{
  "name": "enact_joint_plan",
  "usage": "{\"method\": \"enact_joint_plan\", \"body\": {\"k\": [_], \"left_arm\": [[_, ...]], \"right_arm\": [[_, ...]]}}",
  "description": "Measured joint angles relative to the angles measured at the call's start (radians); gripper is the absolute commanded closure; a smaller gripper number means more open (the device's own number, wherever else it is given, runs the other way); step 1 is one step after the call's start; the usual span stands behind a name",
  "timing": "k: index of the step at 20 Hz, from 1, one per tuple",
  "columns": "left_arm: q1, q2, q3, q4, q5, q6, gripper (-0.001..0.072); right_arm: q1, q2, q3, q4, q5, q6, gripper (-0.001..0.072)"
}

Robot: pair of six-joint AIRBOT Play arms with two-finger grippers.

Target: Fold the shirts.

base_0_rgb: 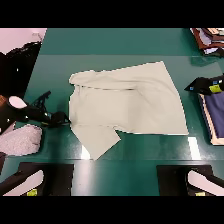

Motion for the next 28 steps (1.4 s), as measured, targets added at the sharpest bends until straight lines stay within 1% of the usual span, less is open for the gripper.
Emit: {"method": "enact_joint_plan", "body": {"k": [4, 7, 8, 9, 10, 14, 17, 19, 21, 23, 28], "left_arm": [[0.001, 0.020, -0.100, -0.144, 0.079, 0.052, 0.0161], [-0.022, 0.025, -0.137, -0.202, 0.122, 0.087, 0.0172], [-0.041, 0.026, -0.144, -0.211, 0.139, 0.094, 0.0352], [-0.059, 0.024, -0.150, -0.208, 0.159, 0.099, 0.0574], [-0.075, 0.022, -0.154, -0.203, 0.170, 0.102, 0.0680], [-0.104, 0.024, -0.105, -0.205, 0.155, 0.110, 0.0680], [-0.111, 0.027, -0.032, -0.203, 0.105, 0.113, 0.0679], [-0.113, 0.027, 0.007, -0.204, 0.084, 0.114, 0.0679], [-0.114, 0.027, 0.031, -0.205, 0.076, 0.114, 0.0679], [-0.114, 0.027, 0.043, -0.206, 0.069, 0.115, 0.0679], [-0.114, 0.027, 0.054, -0.207, 0.066, 0.115, 0.0679]], "right_arm": [[-0.003, 0.088, -0.066, -0.003, -0.028, -0.001, 0.0305], [-0.004, 0.129, -0.082, -0.003, -0.035, 0.000, 0.0305], [-0.005, 0.138, -0.085, -0.004, -0.037, 0.000, 0.0305], [-0.005, 0.146, -0.087, -0.004, -0.036, 0.000, 0.0305], [-0.006, 0.151, -0.088, -0.004, -0.029, 0.000, 0.0305], [-0.063, 0.170, -0.128, -0.010, 0.019, 0.002, 0.0305], [-0.181, 0.200, -0.245, -0.022, 0.037, 0.003, 0.0299], [-0.274, 0.211, -0.345, -0.039, 0.041, 0.003, 0.0215], [-0.358, 0.201, -0.439, -0.051, 0.042, 0.003, 0.0223], [-0.419, 0.172, -0.513, -0.053, 0.041, 0.003, 0.0277], [-0.488, 0.082, -0.618, -0.012, -0.019, 0.002, 0.0282]]}}
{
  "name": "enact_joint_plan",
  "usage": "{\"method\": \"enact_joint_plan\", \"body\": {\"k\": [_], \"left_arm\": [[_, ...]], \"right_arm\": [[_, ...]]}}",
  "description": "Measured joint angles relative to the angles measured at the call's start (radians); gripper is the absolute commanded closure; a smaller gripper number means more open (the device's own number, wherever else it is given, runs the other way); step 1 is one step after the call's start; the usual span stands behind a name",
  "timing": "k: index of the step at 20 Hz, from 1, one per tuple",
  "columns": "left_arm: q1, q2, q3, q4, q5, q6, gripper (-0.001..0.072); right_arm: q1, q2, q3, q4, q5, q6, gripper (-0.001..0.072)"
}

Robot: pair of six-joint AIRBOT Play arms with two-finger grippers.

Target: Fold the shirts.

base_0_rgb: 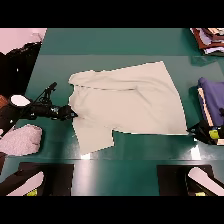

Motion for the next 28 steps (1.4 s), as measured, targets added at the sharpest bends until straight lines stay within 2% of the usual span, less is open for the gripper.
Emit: {"method": "enact_joint_plan", "body": {"k": [4, 5, 7, 8, 9, 13, 17, 23, 28], "left_arm": [[0.000, 0.000, 0.002, -0.001, 0.004, 0.000, 0.0679], [0.000, 0.000, 0.002, -0.001, 0.005, 0.000, 0.0679], [0.000, 0.000, 0.002, -0.002, 0.011, 0.000, 0.0680], [0.000, 0.000, 0.002, -0.002, 0.011, 0.000, 0.0680], [0.000, 0.000, 0.002, -0.002, 0.011, 0.000, 0.0680], [0.000, 0.042, 0.019, 0.001, 0.005, -0.003, 0.0681], [0.000, 0.146, 0.179, 0.008, -0.015, -0.022, 0.0680], [0.000, 0.225, 0.770, 0.066, -0.066, -0.086, 0.0681], [0.000, 0.237, 1.281, 0.146, -0.066, -0.150, 0.0681]], "right_arm": [[0.015, -0.046, -0.019, 0.065, -0.037, -0.006, 0.0295], [0.034, -0.056, -0.020, 0.073, -0.045, -0.008, 0.0404], [0.078, -0.080, -0.023, 0.076, -0.066, -0.010, 0.0544], [0.100, -0.088, -0.024, 0.079, -0.072, -0.011, 0.0643], [0.122, -0.094, -0.025, 0.078, -0.080, -0.012, 0.0694], [0.193, -0.047, -0.008, 0.055, -0.109, -0.019, 0.0695], [0.255, 0.085, 0.163, 0.079, -0.090, -0.018, 0.0695], [0.336, 0.248, 0.679, 0.112, -0.129, -0.018, 0.0695], [0.350, 0.317, 1.091, 0.043, -0.169, -0.008, 0.0695]]}}
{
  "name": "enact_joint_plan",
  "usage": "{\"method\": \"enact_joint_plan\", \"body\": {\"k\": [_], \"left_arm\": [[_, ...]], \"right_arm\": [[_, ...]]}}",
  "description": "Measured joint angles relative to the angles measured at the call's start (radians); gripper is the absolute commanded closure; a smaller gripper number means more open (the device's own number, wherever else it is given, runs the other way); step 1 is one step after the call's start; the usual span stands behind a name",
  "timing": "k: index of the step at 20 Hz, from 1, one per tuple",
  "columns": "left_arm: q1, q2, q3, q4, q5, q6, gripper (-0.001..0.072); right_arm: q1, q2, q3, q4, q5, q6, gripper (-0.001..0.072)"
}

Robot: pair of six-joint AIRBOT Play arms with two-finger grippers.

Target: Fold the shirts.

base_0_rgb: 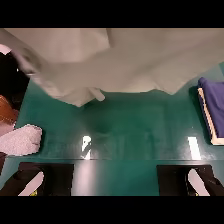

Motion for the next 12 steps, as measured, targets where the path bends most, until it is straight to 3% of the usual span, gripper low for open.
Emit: {"method": "enact_joint_plan", "body": {"k": [6, 12], "left_arm": [[0.000, 0.003, 0.249, 0.046, 0.027, -0.063, 0.0681], [-0.001, -0.042, -0.032, 0.057, -0.026, -0.091, 0.0680]], "right_arm": [[0.004, 0.014, 0.287, -0.164, 0.044, 0.035, 0.0696], [0.005, -0.148, 0.262, -0.204, 0.248, 0.064, 0.0695]]}}
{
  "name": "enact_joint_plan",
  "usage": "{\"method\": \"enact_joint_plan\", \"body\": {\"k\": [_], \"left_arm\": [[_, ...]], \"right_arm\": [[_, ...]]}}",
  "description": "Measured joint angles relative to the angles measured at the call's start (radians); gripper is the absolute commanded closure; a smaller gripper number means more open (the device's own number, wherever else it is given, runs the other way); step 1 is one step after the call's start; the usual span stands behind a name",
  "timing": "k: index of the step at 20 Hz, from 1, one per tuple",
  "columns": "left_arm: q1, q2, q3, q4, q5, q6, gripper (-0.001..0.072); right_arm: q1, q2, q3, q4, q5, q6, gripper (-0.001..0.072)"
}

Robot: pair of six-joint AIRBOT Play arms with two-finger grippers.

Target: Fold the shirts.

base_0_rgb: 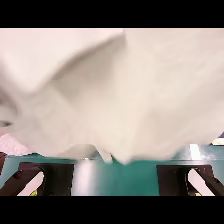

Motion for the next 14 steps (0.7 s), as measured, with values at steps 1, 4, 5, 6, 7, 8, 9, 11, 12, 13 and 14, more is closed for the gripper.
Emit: {"method": "enact_joint_plan", "body": {"k": [1, 4, 5, 6, 7, 8, 9, 11, 12, 13, 14], "left_arm": [[0.000, -0.025, -0.057, 0.001, -0.022, -0.002, 0.0680], [0.000, -0.135, -0.224, 0.001, -0.092, -0.002, 0.0680], [0.000, -0.180, -0.269, 0.003, -0.105, -0.002, 0.0680], [0.000, -0.227, -0.307, 0.003, -0.113, 0.003, 0.0679], [0.000, -0.283, -0.338, 0.003, -0.113, 0.010, 0.0680], [0.000, -0.342, -0.360, 0.005, -0.106, 0.014, 0.0680], [0.000, -0.397, -0.376, 0.007, -0.089, 0.022, 0.0680], [0.000, -0.499, -0.395, 0.003, -0.011, 0.051, 0.0680], [0.000, -0.544, -0.402, -0.003, 0.047, 0.065, 0.0680], [0.000, -0.580, -0.406, -0.011, 0.114, 0.077, 0.0680], [0.000, -0.608, -0.407, -0.023, 0.182, 0.084, 0.0680]], "right_arm": [[0.000, -0.037, -0.035, -0.001, 0.028, 0.002, 0.0695], [0.002, -0.156, -0.178, -0.006, 0.076, 0.006, 0.0695], [0.006, -0.196, -0.227, -0.006, 0.077, 0.007, 0.0695], [0.012, -0.243, -0.277, -0.011, 0.077, 0.008, 0.0696], [0.019, -0.282, -0.318, -0.014, 0.071, 0.008, 0.0695], [0.030, -0.326, -0.356, -0.014, 0.051, 0.008, 0.0695], [0.040, -0.369, -0.384, -0.015, 0.029, 0.009, 0.0695], [0.068, -0.454, -0.408, -0.016, -0.040, 0.013, 0.0695], [0.084, -0.499, -0.404, -0.016, -0.082, 0.022, 0.0695], [0.101, -0.540, -0.389, -0.016, -0.118, 0.028, 0.0695], [0.120, -0.581, -0.362, -0.015, -0.156, 0.034, 0.0695]]}}
